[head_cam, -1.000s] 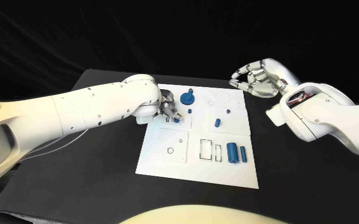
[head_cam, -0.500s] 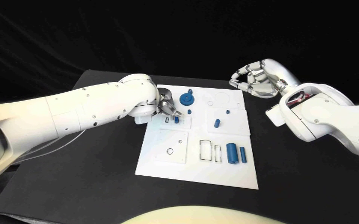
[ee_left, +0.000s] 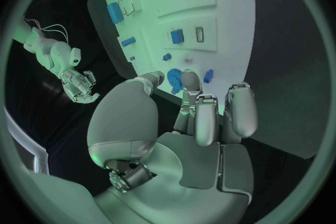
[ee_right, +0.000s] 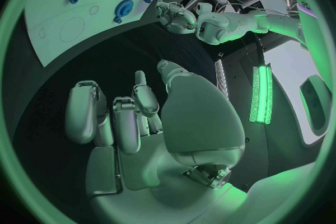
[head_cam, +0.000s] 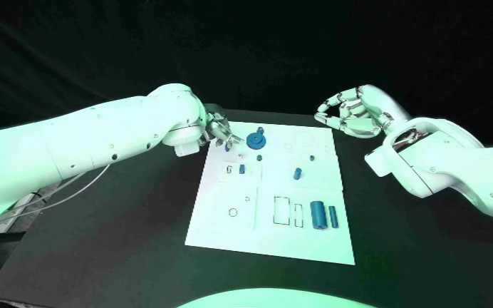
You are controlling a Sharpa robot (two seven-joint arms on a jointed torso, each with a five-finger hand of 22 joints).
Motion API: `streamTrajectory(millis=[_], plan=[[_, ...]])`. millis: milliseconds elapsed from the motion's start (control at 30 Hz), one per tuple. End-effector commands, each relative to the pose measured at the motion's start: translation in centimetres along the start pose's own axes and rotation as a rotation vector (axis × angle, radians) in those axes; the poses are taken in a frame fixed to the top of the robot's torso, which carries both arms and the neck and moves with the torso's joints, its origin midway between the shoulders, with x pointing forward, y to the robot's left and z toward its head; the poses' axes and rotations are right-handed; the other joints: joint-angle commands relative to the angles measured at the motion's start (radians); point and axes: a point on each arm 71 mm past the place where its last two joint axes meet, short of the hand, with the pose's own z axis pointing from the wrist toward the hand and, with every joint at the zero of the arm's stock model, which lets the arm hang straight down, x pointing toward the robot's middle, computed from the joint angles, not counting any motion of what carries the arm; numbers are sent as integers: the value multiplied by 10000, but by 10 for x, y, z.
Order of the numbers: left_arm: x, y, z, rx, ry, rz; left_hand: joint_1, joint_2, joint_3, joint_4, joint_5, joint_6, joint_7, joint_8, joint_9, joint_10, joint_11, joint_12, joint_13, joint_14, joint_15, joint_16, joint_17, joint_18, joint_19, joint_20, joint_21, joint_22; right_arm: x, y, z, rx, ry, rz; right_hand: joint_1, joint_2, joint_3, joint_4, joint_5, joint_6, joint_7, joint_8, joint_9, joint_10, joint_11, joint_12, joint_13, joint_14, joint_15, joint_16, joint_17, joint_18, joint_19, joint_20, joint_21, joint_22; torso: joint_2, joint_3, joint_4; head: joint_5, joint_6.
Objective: Assemble the parts on the task board
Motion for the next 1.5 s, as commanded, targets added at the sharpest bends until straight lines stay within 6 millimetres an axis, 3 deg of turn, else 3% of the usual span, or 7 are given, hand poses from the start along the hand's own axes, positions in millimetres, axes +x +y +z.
streamTrajectory(millis=[33, 367, 667, 800, 1500], plan=[[-15, 0, 0, 258, 25, -67, 213, 11, -126, -1, 18, -194, 102, -190, -106, -313, 65, -300, -414, 648, 140, -107, 1291, 50, -166, 66, -121, -157, 0, 1, 0, -101, 29, -45, -70, -25, 19, 32, 26, -63, -14, 46, 16, -63, 5, -22, 4, 772, -66, -38, 1352, 95, -52, -16, -50, 1105, 24, -1, -13, 34, 50], [-31, 1, 13, -10, 112, 282, 396, 97, -208, -8, 42, -251, 165, -291, -178, -516, 129, -479, -665, 610, 205, -158, 1199, 74, -244, 139, -191, -254, 1, 1, 1, -111, 63, -40, -75, -23, 20, 28, 27, -65, -15, 50, 18, -71, 3, -31, -7, 774, -66, -35, 1358, 94, -49, -16, -48, 1107, 60, -19, -10, 61, 40], [-29, 4, 28, -430, 444, 638, 435, 110, -218, -8, 46, -259, 175, -307, -190, -567, 140, -524, -727, 601, 213, -168, 1179, 83, -276, 151, -215, -293, 2, 2, 1, -137, 94, -39, -76, -19, 23, 22, 29, -68, -17, 56, 21, -66, 1, -26, -2, 774, -66, -36, 1357, 96, -52, -16, -57, 1103, 43, -11, -10, 95, -45], [-28, 6, 33, -606, 525, 760, 444, 117, -221, -6, 46, -258, 177, -309, -192, -576, 142, -528, -733, 600, 216, -170, 1176, 85, -283, 154, -220, -301, 2, 2, 1, -152, 100, -58, -76, -19, 23, 22, 29, -68, -17, 56, 21, -66, 1, -26, -2, 774, -66, -36, 1357, 96, -52, -16, -57, 1103, 50, -23, -15, 98, -42], [-19, 14, 44, -937, 997, 966, 434, 127, -258, 11, 18, -232, 184, -307, -198, -583, 152, -510, -706, 613, 228, -145, 1230, 81, -273, 167, -216, -285, 4, 4, 1, -204, 142, -60, -76, -19, 23, 22, 29, -68, -17, 56, 21, -66, 1, -26, -2, 774, -66, -36, 1357, 96, -52, -16, -57, 1103, 23, -5, -9, 127, -76]])
